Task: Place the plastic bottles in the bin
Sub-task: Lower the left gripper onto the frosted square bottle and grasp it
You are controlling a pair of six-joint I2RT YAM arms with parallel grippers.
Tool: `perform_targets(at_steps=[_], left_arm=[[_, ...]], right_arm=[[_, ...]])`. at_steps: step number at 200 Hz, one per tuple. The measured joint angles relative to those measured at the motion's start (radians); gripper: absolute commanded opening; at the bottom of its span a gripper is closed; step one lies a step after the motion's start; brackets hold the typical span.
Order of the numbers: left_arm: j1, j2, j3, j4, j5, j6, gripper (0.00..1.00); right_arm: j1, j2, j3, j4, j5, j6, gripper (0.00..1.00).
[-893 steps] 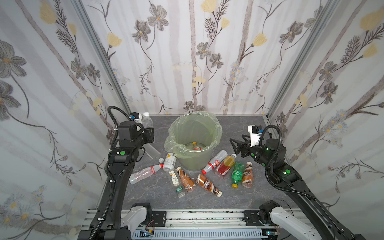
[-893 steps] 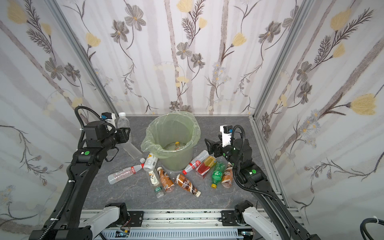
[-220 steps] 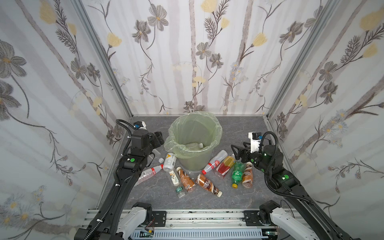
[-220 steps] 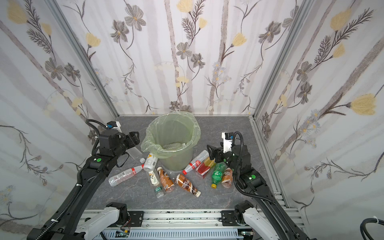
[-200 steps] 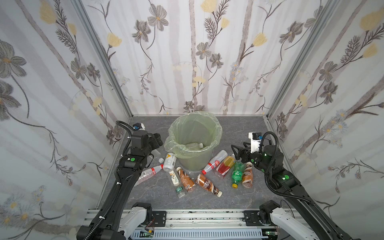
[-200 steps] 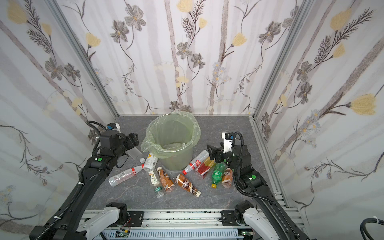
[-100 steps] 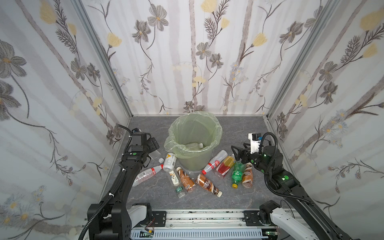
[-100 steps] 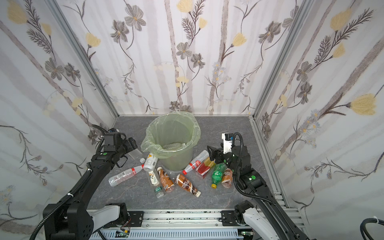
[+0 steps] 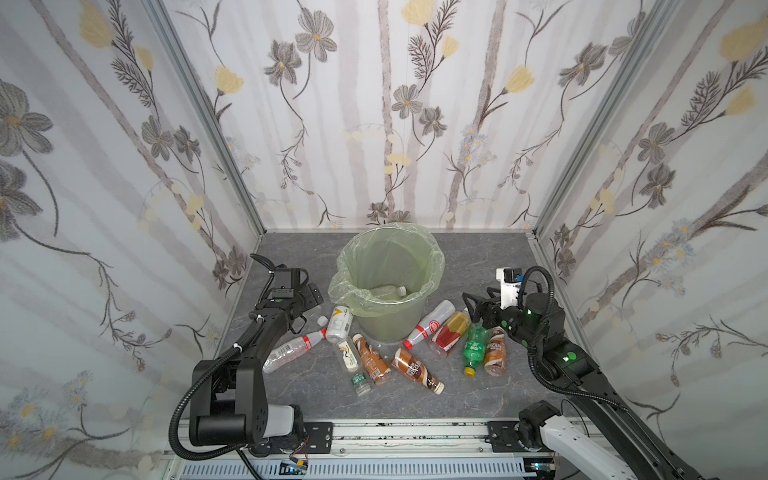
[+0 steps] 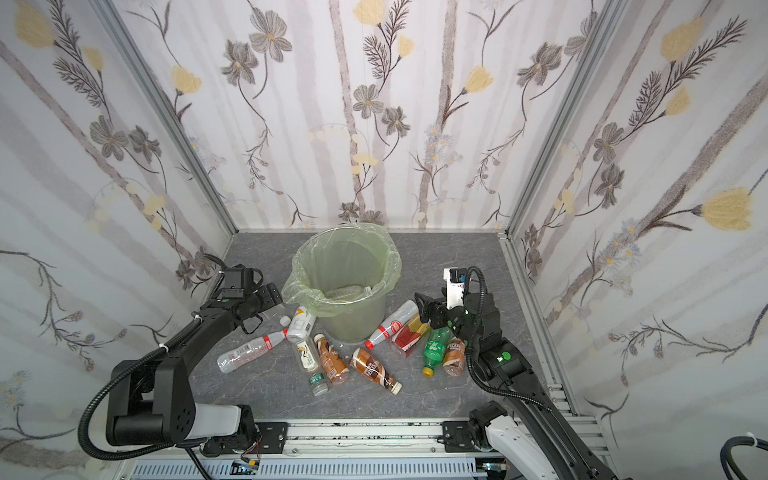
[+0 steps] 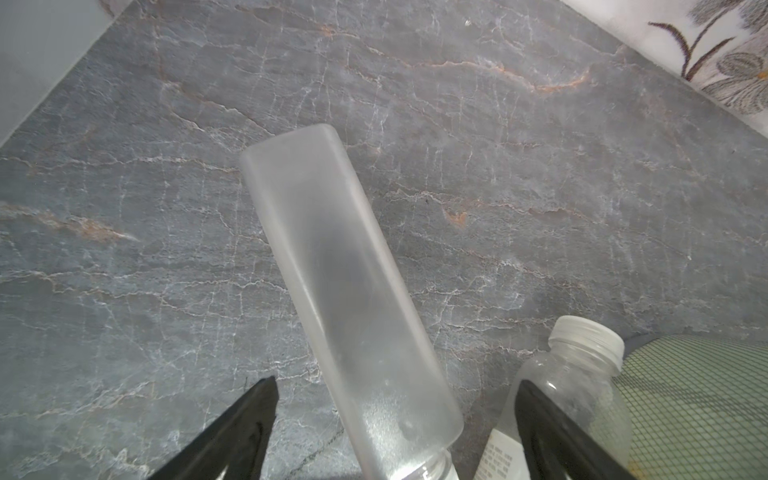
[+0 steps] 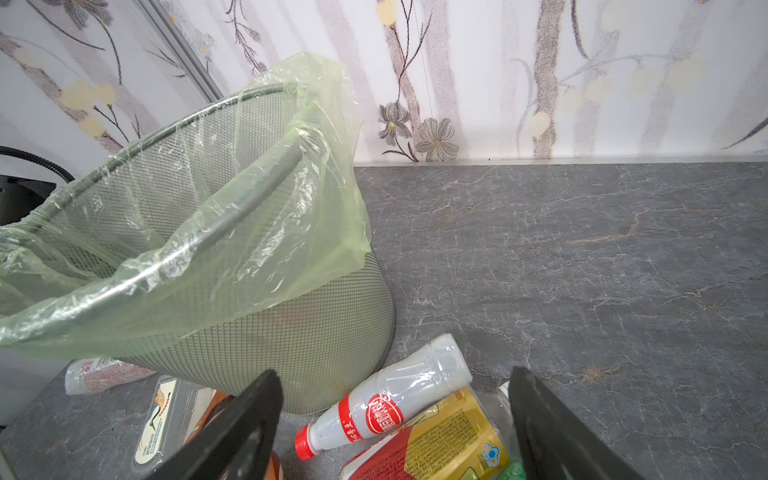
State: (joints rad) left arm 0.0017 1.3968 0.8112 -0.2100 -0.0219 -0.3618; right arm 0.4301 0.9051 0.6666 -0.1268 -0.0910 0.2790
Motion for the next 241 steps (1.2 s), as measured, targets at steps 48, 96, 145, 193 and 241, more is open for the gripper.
perform_targets(at_steps=[48,96,145,193,241], left_arm=[[0.001,0.134,0.0,0.055,0.009,-0.012,0.9],[0.001,0.193,0.0,0.097,0.017,-0.019,0.84],[0.001,0.229,0.0,0.108,0.015,-0.019,0.69],[0.001,0.214,0.01,0.103,0.009,-0.019,0.63],[0.011,0.183,0.095,0.101,0.009,-0.011,0.49]], right_arm=[[0.0,-0.005,0.0,0.002,0.0,0.0,0.86],[0.0,-0.006,0.0,0.001,0.0,0.0,0.86],[0.0,-0.001,0.0,-0.001,0.001,0.0,0.86],[0.0,-0.001,-0.003,-0.002,0.011,0.0,0.86],[0.0,-0.001,-0.003,-0.004,0.016,0.003,0.86]])
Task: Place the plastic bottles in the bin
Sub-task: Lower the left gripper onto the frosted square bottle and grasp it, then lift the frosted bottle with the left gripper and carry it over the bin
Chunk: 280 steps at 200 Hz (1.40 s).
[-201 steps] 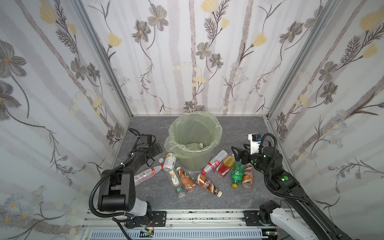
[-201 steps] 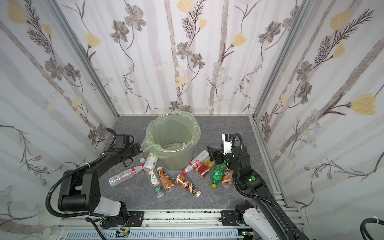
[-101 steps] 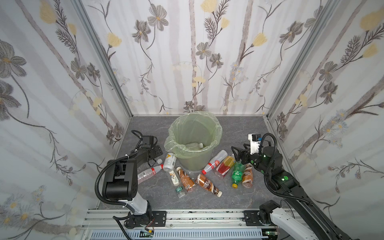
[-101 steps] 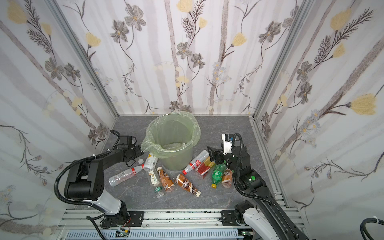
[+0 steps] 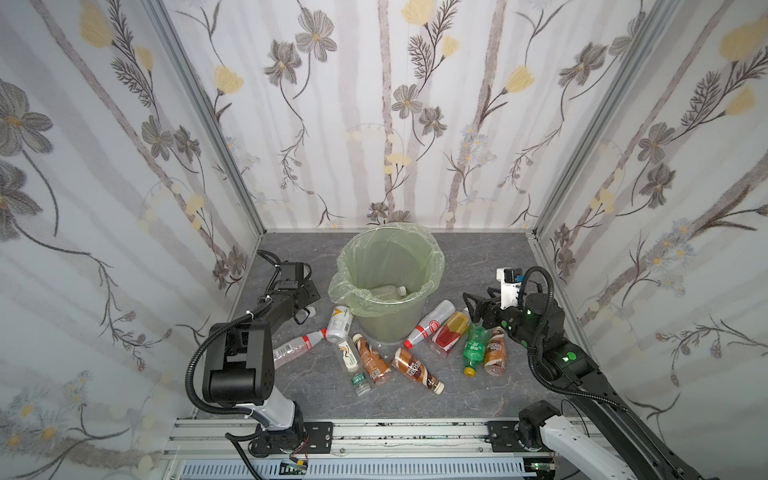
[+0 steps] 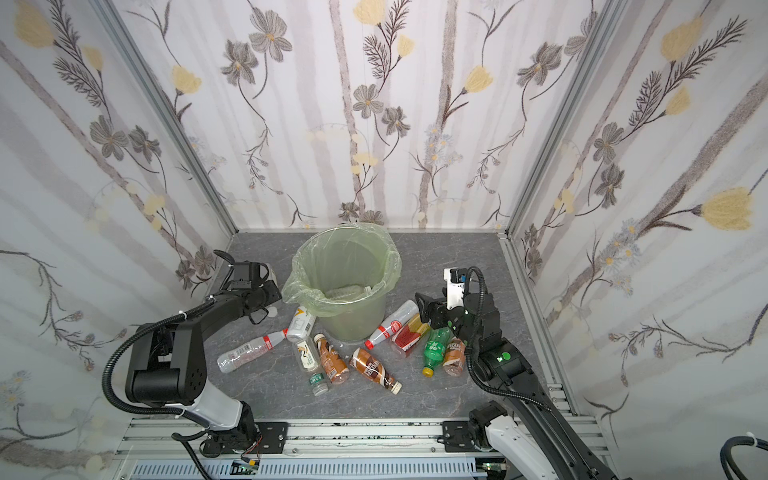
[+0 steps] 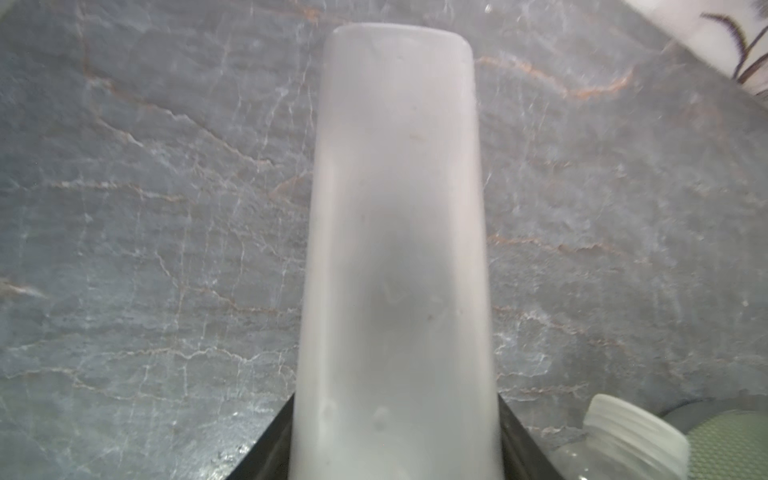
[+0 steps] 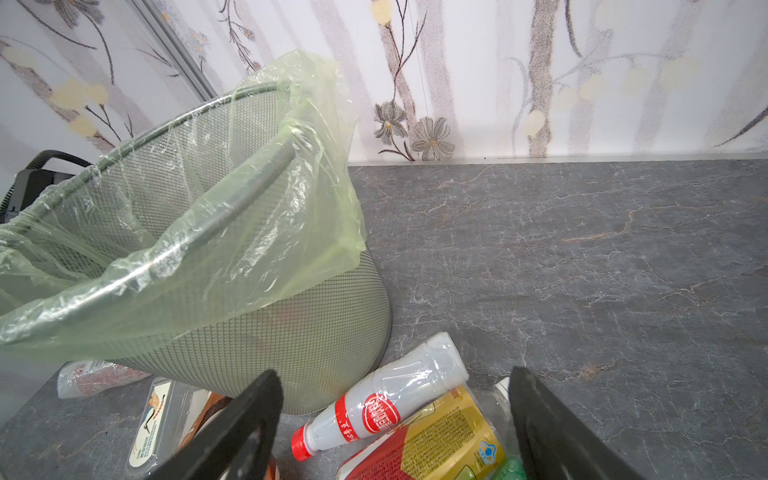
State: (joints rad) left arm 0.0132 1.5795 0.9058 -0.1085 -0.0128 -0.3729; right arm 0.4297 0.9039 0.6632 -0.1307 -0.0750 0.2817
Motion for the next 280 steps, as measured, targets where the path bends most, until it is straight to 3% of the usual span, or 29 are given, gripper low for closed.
perform_targets(at_steps=[89,181,221,280], left_arm=[[0.001,-0.238,0.063,-0.037,0.059,0.034,0.49],[-0.006,-0.463,0.198,-0.061,0.34,0.079,0.46],[-0.068,-0.489,0.25,-0.068,0.486,0.093,0.46],[-0.211,-0.502,0.299,-0.074,0.549,0.164,0.48]], right_arm=[[0.0,0.006,0.0,-0.001,0.002,0.005,0.86],[0.0,0.013,0.0,0.001,-0.003,0.024,0.85],[0.0,0.013,0.0,0.005,-0.006,0.031,0.85],[0.001,0.013,0.0,0.006,-0.011,0.042,0.85]])
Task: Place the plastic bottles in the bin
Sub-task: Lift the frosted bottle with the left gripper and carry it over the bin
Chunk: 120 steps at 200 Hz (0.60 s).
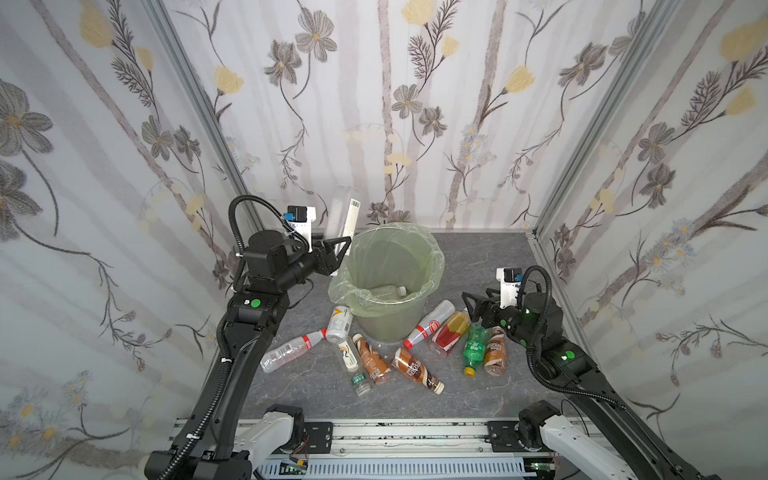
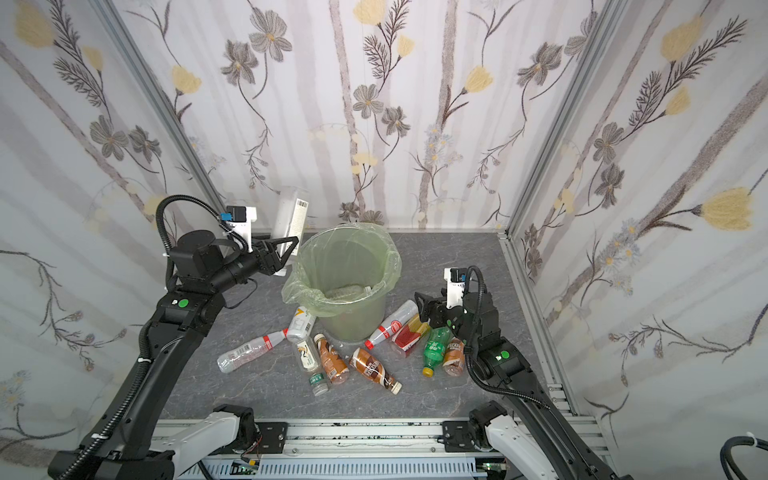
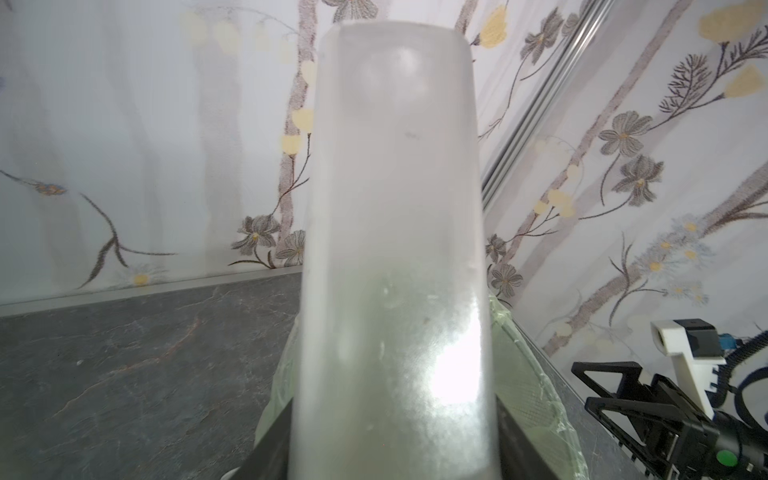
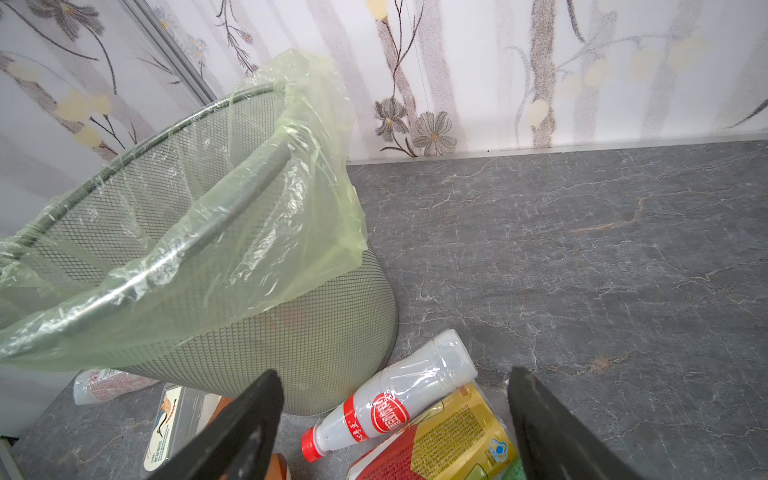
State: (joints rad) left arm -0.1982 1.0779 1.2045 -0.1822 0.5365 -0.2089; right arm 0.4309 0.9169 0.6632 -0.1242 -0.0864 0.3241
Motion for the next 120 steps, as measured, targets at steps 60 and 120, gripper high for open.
perform_targets(at_steps=[60,120], left_arm=[[-0.108,0.031,0.018,-0.001,0.013,0.081,0.52],[-0.178,0.092,0.022,-0.006,-0.012,0.156,0.54]], right_arm=[[0.001,-0.009,0.0,0.0,-0.005,0.007,0.85],[0.002,0.008,-0.001,0.001,-0.012,0.007,0.85]])
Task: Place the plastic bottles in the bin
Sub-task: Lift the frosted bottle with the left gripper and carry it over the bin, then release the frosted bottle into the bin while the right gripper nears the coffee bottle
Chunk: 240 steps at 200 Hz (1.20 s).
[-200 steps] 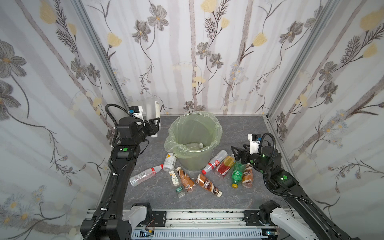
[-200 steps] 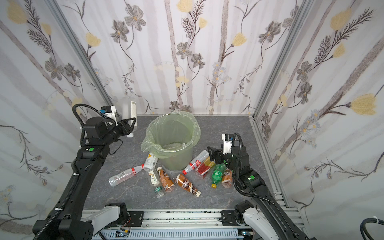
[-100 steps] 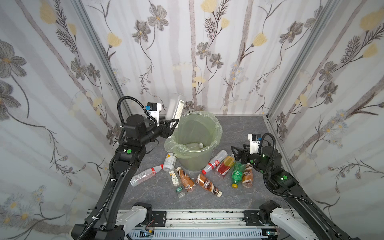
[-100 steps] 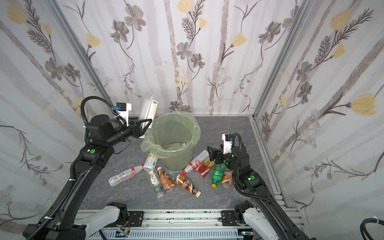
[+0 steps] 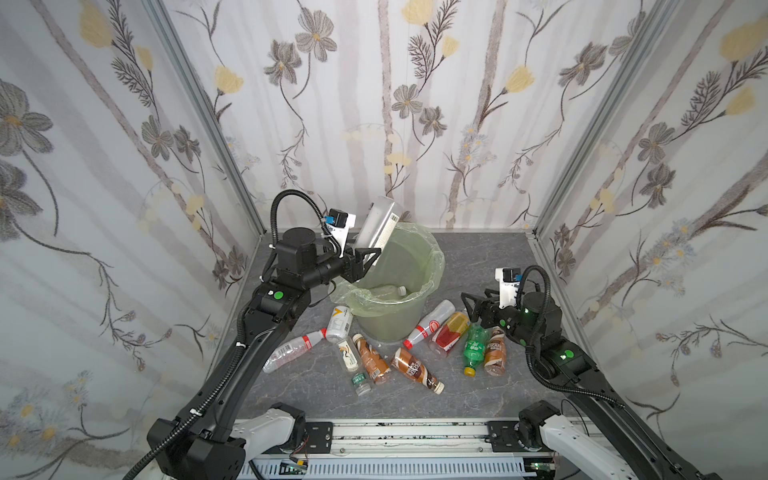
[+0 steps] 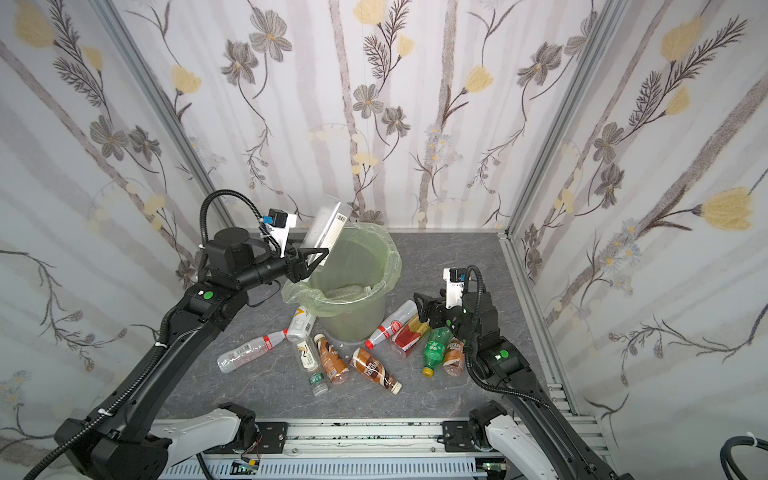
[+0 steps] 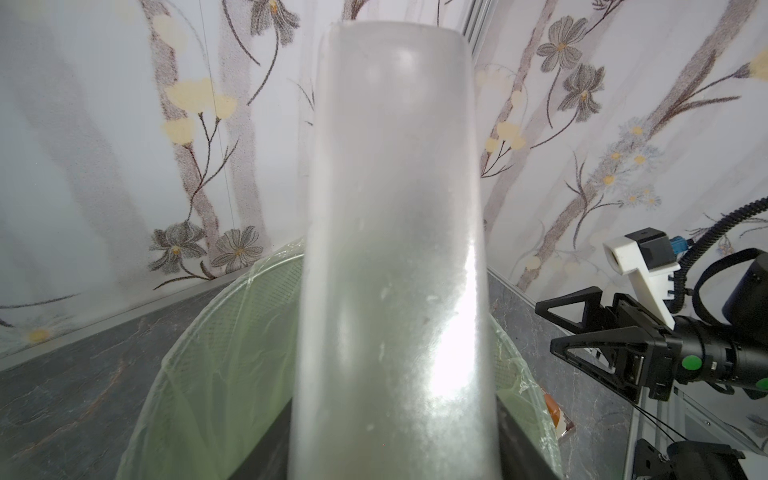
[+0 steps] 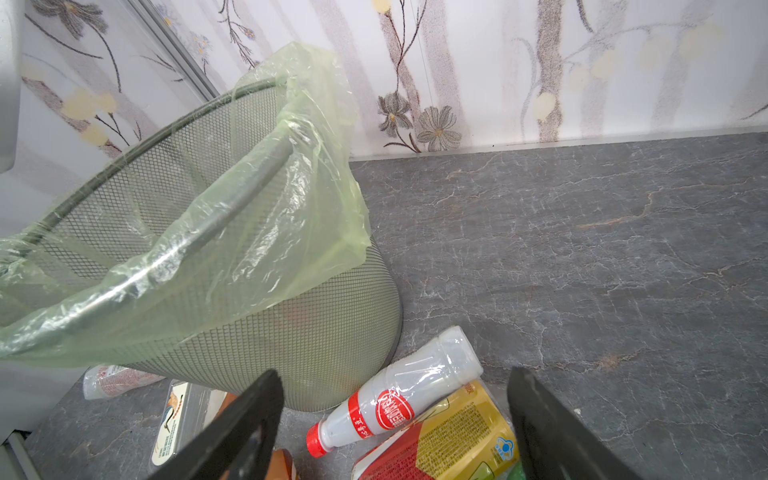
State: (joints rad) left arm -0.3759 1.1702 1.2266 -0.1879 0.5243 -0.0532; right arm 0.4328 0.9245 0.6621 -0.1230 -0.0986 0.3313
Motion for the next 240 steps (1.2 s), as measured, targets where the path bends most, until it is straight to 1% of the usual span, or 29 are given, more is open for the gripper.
perform_targets(at_steps=[57,73,124,144,175,240], left_arm=[[-0.02,0.041,-0.004,-0.001,-0.04,0.06,0.57],[-0.02,0.058,-0.012,-0.002,-0.055,0.079,0.6],[-0.02,0.08,-0.044,-0.003,-0.094,0.125,0.63],[-0.02,0.081,-0.054,-0.002,-0.105,0.131,0.66],[-0.02,0.081,-0.068,-0.002,-0.113,0.133,0.73],[-0.02,0.061,-0.094,-0.002,-0.151,0.133,0.79]], right_arm=[[0.0,-0.001,-0.009,0.006,-0.001,0.001,0.85],[0.0,-0.001,-0.011,0.007,-0.001,0.008,0.85],[0.0,-0.008,-0.019,0.007,0.0,0.008,0.85],[0.0,-0.008,-0.019,0.007,0.0,0.008,0.85],[0.0,-0.01,-0.019,0.007,0.0,0.008,0.85],[0.0,-0.019,-0.022,0.006,0.0,0.008,0.85]])
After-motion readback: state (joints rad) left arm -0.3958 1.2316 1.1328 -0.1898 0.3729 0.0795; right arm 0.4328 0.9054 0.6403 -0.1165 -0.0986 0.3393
